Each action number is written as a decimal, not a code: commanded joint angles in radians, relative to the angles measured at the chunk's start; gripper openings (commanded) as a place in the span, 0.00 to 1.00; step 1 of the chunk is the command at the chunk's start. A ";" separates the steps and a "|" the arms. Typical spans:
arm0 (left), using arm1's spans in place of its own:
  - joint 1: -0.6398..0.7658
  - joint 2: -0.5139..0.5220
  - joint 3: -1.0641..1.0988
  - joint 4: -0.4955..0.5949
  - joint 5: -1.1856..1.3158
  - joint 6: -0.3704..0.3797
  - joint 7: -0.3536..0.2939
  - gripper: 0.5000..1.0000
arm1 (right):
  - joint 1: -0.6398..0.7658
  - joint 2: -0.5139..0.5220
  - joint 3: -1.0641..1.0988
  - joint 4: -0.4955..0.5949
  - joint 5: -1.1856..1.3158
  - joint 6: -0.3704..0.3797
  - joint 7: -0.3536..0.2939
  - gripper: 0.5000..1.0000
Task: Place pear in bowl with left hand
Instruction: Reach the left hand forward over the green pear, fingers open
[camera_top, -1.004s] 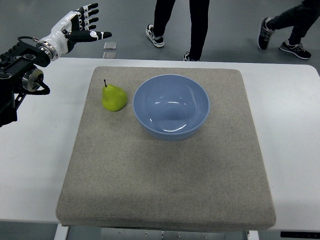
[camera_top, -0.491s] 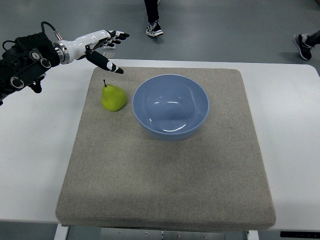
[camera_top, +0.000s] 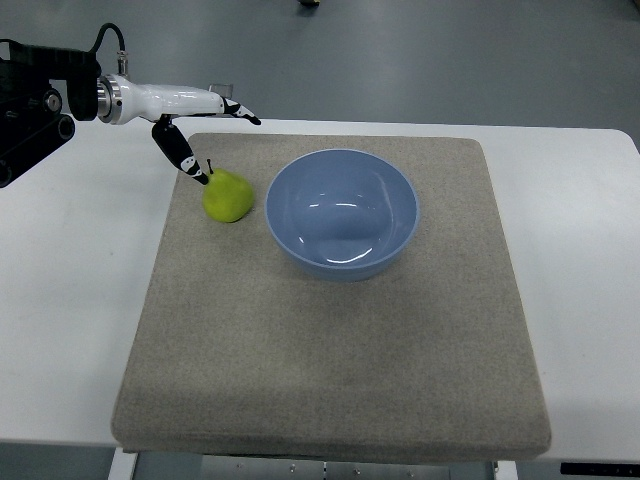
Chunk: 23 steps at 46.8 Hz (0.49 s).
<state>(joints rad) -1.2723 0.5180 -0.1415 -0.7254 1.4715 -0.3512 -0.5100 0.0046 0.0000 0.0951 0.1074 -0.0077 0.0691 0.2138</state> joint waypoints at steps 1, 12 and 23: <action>-0.024 0.007 0.000 -0.037 0.003 -0.044 -0.004 0.95 | 0.000 0.000 0.000 0.001 0.000 0.000 0.001 0.85; -0.033 0.031 0.002 -0.065 0.027 -0.098 -0.010 0.95 | 0.000 0.000 0.000 0.000 0.000 0.000 -0.001 0.85; -0.018 -0.001 0.002 -0.061 0.078 -0.095 -0.008 0.95 | 0.000 0.000 0.000 0.000 0.000 0.000 -0.001 0.85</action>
<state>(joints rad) -1.2930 0.5246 -0.1397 -0.7869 1.5450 -0.4454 -0.5191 0.0046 0.0000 0.0951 0.1075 -0.0077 0.0691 0.2142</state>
